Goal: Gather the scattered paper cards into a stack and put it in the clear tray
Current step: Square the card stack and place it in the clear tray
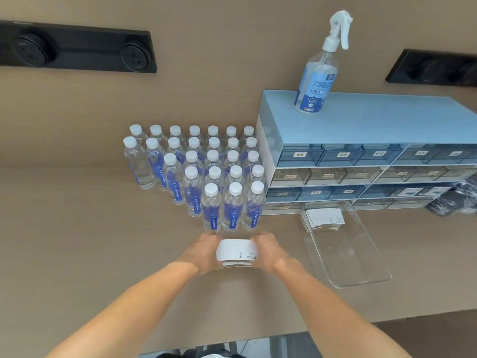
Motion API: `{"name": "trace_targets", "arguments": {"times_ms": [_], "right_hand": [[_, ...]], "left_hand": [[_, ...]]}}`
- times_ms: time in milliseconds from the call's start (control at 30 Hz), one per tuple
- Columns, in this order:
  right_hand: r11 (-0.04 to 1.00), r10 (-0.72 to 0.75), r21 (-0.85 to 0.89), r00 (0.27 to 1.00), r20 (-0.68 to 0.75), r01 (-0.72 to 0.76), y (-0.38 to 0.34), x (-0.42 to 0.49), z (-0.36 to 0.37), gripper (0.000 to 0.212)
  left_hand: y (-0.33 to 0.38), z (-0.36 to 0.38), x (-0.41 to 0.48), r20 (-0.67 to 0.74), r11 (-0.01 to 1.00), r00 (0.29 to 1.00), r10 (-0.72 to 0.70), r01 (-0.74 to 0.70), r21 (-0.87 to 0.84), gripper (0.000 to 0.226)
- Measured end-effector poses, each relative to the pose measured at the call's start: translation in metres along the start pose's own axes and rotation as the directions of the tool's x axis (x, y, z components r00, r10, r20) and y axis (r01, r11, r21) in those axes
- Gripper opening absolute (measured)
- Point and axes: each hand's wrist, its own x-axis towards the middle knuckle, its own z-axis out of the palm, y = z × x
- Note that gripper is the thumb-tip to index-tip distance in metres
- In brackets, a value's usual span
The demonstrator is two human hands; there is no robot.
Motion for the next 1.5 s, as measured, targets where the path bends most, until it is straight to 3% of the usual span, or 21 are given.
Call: {"name": "trace_targets", "arguments": {"times_ms": [300,500,633,833,967,1500], "right_hand": [[0.999,-0.039,0.008,0.999,0.014,0.039,0.016,0.019,0.018,0.033],[0.999,-0.016,0.042,0.998,0.062,0.013,0.011,0.016,0.016,0.044],[0.999,0.005,0.053,0.996,0.087,-0.010,0.010,0.015,0.019,0.051],[1.000,0.011,0.008,0.996,0.089,-0.012,0.007,0.015,0.025,0.048],[0.998,-0.001,-0.062,0.996,0.092,0.007,0.002,0.015,0.026,0.041],[0.990,-0.017,-0.139,0.995,0.101,0.031,0.001,0.022,0.027,0.037]], "left_hand": [[-0.004,0.017,0.016,0.006,1.000,1.000,-0.019,0.019,-0.017,0.039],[0.003,0.025,0.012,0.075,0.989,0.988,-0.138,0.141,-0.045,0.060],[0.005,0.030,0.012,0.079,0.984,0.983,-0.165,0.169,-0.060,0.056],[0.009,0.035,0.007,-0.008,0.973,0.981,-0.194,0.191,-0.132,0.040],[0.011,0.040,0.001,-0.018,0.958,0.973,-0.229,0.222,-0.181,0.043],[0.012,0.040,0.013,0.044,0.975,0.976,-0.212,0.208,0.081,0.033]]}}
